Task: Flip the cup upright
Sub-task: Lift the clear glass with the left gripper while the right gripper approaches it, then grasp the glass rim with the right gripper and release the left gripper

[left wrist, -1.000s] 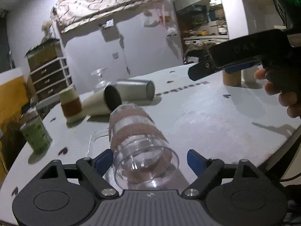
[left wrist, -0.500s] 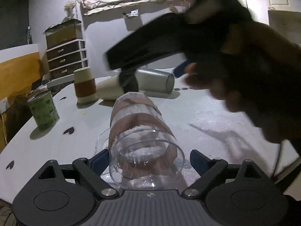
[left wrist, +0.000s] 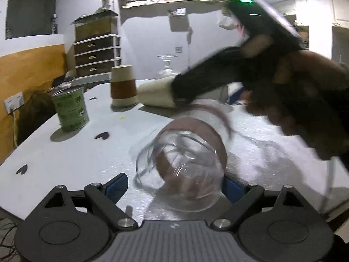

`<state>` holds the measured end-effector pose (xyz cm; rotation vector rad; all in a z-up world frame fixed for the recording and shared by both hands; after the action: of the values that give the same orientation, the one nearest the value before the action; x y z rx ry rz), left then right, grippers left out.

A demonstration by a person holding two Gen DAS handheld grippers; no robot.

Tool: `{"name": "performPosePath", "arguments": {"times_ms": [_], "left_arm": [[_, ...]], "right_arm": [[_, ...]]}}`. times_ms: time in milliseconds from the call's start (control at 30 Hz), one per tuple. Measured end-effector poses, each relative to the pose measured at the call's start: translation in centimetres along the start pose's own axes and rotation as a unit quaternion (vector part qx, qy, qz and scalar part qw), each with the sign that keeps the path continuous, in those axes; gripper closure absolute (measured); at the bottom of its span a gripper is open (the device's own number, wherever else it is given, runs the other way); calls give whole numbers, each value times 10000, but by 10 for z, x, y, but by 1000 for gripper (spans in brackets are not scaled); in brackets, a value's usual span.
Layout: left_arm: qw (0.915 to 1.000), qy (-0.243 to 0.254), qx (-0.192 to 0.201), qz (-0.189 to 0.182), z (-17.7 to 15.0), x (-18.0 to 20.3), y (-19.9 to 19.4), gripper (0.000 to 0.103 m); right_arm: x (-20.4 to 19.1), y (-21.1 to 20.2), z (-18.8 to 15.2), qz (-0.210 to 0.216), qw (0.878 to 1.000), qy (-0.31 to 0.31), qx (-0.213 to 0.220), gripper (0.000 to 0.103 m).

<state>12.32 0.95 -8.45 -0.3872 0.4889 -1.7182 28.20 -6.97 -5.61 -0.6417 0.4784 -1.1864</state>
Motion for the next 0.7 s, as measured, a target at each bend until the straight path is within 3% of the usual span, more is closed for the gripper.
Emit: {"name": "performPosePath", "arguments": {"times_ms": [267, 467, 700], "left_arm": [[9990, -306, 120, 289, 7, -10, 8, 11], [9970, -627, 210, 409, 21, -22, 20, 11], [9942, -916, 339, 450, 33, -32, 22, 11]], "right_arm": [[58, -26, -29, -507, 9984, 180, -159, 0], [83, -52, -62, -203, 9963, 821, -145, 0], [69, -63, -98, 285, 9933, 1082, -298, 1]]}}
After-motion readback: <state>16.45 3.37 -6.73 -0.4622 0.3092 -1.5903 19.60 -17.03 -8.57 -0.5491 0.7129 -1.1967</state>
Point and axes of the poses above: each gripper's, at about its wrist camera, not at the fingertips, and y roughly the way its jaws point, x to its right, z to its top, the point moved 8 cm from there along y, roughly the way its jaws point, and after that the axes turned 4 degrees about -z, right-handed, at the moved point
